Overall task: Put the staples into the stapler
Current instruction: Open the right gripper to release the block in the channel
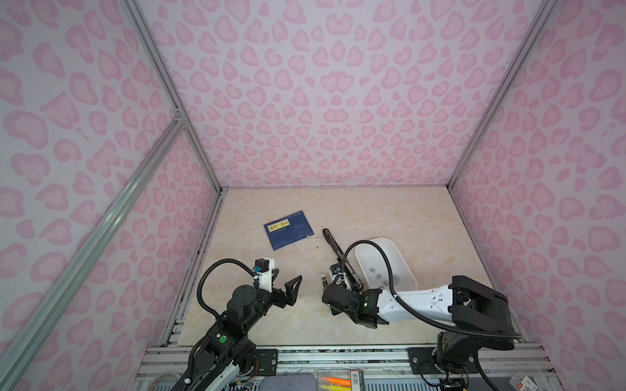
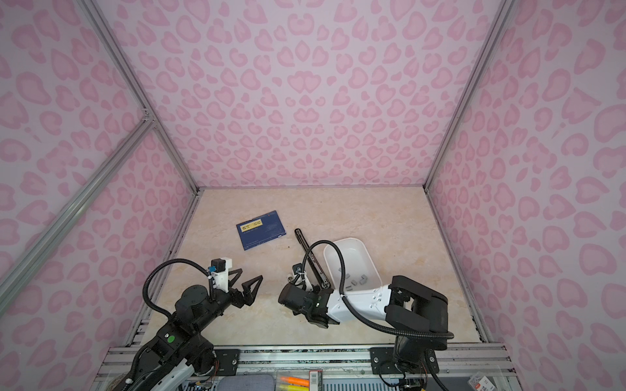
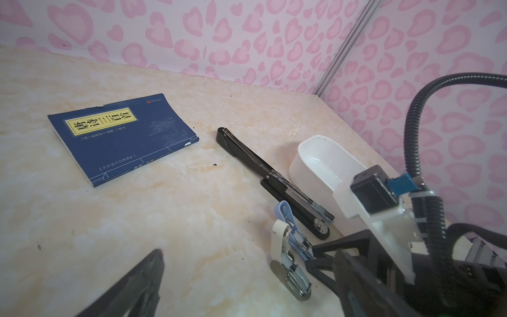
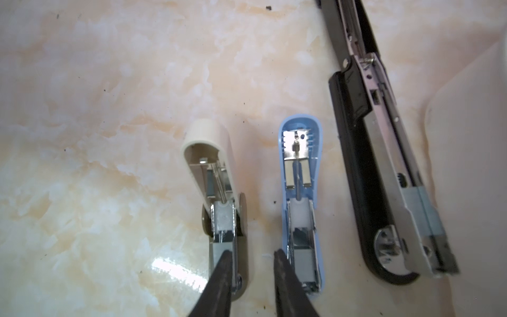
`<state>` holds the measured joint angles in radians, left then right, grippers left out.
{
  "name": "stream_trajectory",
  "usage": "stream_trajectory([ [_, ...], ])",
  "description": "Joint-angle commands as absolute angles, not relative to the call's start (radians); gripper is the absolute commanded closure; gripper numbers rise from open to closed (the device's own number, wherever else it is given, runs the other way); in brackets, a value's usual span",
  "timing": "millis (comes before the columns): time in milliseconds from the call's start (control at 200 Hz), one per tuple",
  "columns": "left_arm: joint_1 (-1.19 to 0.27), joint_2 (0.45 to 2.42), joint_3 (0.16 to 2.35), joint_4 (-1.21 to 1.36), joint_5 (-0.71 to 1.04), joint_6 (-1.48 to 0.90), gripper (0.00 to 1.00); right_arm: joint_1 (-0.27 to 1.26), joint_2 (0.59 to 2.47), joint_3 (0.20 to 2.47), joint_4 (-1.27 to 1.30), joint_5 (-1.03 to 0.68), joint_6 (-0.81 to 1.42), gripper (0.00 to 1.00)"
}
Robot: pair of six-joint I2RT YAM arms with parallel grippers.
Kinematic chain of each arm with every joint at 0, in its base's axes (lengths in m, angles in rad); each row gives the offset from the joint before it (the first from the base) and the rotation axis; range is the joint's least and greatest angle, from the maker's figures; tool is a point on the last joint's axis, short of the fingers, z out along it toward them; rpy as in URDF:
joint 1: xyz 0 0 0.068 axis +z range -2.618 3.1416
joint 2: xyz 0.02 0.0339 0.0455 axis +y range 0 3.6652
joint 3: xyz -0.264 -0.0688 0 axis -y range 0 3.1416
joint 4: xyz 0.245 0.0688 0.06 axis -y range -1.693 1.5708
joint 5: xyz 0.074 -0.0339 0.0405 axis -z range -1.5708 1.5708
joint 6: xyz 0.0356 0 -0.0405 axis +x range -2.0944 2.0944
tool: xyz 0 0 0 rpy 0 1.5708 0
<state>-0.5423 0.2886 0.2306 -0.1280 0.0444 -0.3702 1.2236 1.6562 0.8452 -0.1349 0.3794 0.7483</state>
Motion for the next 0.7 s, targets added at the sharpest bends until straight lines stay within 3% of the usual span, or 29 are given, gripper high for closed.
stream_trajectory([
  [0, -0.542, 0.289, 0.227, -0.110, 0.037, -0.376, 0.03, 1.218, 1.680, 0.853, -0.108, 0.370, 0.740, 0.73],
  [695, -0.542, 0.291, 0.226, -0.108, 0.039, -0.374, 0.03, 1.263, 1.704, 0.848, -0.175, 0.373, 0.782, 0.79],
])
